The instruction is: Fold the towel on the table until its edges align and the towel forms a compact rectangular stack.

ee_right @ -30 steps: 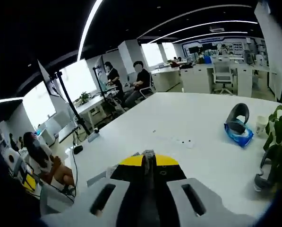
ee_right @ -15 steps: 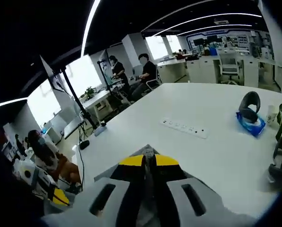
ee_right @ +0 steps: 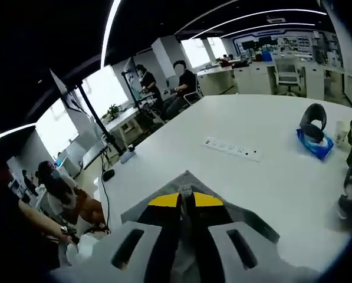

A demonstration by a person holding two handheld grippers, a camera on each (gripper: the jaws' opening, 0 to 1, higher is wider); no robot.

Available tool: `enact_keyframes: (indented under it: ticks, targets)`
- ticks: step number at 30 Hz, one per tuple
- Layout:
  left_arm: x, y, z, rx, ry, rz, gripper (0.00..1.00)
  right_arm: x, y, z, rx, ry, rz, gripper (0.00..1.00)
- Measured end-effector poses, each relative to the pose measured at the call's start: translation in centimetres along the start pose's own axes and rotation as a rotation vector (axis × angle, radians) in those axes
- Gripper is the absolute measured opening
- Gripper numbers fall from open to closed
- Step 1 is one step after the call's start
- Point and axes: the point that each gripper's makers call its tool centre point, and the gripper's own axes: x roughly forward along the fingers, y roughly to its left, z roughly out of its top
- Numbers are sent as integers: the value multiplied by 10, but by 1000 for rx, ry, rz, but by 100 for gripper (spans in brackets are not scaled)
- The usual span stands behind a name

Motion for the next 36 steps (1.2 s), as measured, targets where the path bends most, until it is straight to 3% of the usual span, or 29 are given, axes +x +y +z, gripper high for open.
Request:
enact_keyframes:
  ticks: [3,4,5,6,7,9,10,11,12,14,16,18,20,21,23,24,25,30,33,36]
  targets:
    - [7,28,-6,23,-21,164,17,1,-5,-5,3,15,-8,4]
    - [8,29,-12,3,-1,170,17,1,-6,-5,3,18,-11,4]
    - [12,20,-13,-65,-10,122,16,2,-7,-6,3,21,-14,4]
    - [14,14,-7,-79,-58,87,13,3,-8,-6,4,22,-15,4]
    - [14,10,-7,-70,-68,66,11,3,-9,-6,7,20,-17,4]
    - [11,13,-8,-9,-63,95,9,5,-9,-7,16,17,-11,4]
    - [11,2,-2,8,-101,33,10,6,-8,-7,26,13,-6,4]
    - [10,-7,7,-62,-155,-14,13,7,-8,-8,32,11,-4,4]
    - [8,-7,8,-102,-163,-7,16,7,-9,-8,37,8,-6,4]
    - [11,6,-6,-26,-74,96,17,8,-10,-9,42,8,-8,4]
    - [14,11,-10,20,-57,129,17,7,-10,-9,50,6,-11,4]
    - [17,6,-6,-60,-99,91,14,6,-9,-9,51,3,-13,4]
    - [16,11,1,-95,-140,113,5,5,-9,-10,52,6,-16,4]
    - [18,14,-1,-184,-127,115,4,4,-8,-11,61,9,-15,4]
    - [20,14,-4,-283,-116,96,2,3,-8,-11,73,7,-16,4]
    - [19,17,-3,-366,-146,99,2,2,-8,-11,81,6,-15,4]
    - [17,17,-3,-399,-159,92,1,1,-9,-12,82,4,-17,4]
    - [-21,11,-1,-347,-196,56,1,-5,-17,-11,92,-13,-32,4]
    - [-61,6,23,-453,-325,17,0,-9,-25,-8,108,-37,-43,4]
    - [-99,1,42,-453,-402,24,0,-13,-32,-2,145,-74,-47,4]
